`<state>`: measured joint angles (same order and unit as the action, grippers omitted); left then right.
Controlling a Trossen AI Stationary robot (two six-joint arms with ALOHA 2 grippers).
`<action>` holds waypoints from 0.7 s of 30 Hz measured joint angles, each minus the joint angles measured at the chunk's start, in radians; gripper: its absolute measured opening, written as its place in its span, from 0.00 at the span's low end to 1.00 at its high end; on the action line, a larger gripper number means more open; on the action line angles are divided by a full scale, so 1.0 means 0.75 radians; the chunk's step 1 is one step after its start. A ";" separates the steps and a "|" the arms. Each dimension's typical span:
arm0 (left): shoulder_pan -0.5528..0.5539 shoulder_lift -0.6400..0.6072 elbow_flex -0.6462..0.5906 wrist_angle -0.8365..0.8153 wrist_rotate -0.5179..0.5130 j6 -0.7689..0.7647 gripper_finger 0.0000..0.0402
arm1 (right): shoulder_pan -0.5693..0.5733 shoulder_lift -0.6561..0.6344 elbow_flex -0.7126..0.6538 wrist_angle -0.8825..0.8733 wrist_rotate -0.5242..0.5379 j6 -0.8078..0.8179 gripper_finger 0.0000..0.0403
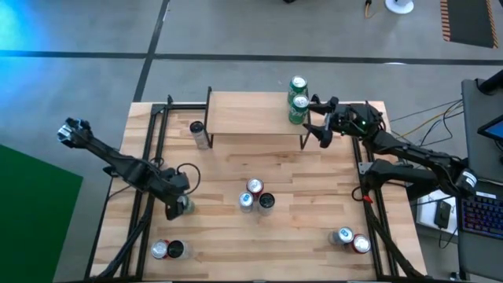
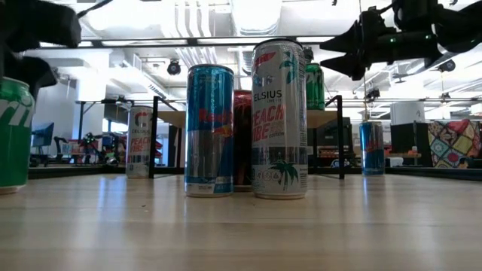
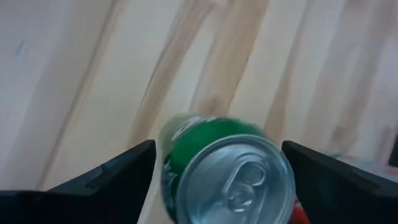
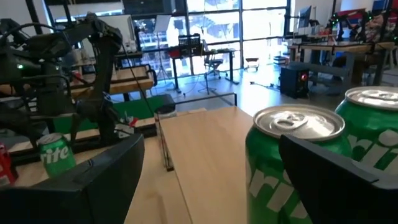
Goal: Place canned beverage on shelf
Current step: Put the green soda can on the shelf aligned with the other green soda cans
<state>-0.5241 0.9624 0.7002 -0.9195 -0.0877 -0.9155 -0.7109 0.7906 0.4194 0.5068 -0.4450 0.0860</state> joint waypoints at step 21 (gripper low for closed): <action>0.002 0.213 0.123 -0.143 -0.077 0.205 0.72 | 0.010 0.004 0.006 -0.012 0.002 0.037 0.85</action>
<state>-0.5224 1.1225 0.7928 -1.0265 -0.1456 -0.7619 -0.7031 0.7937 0.4236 0.4978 -0.4436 0.1141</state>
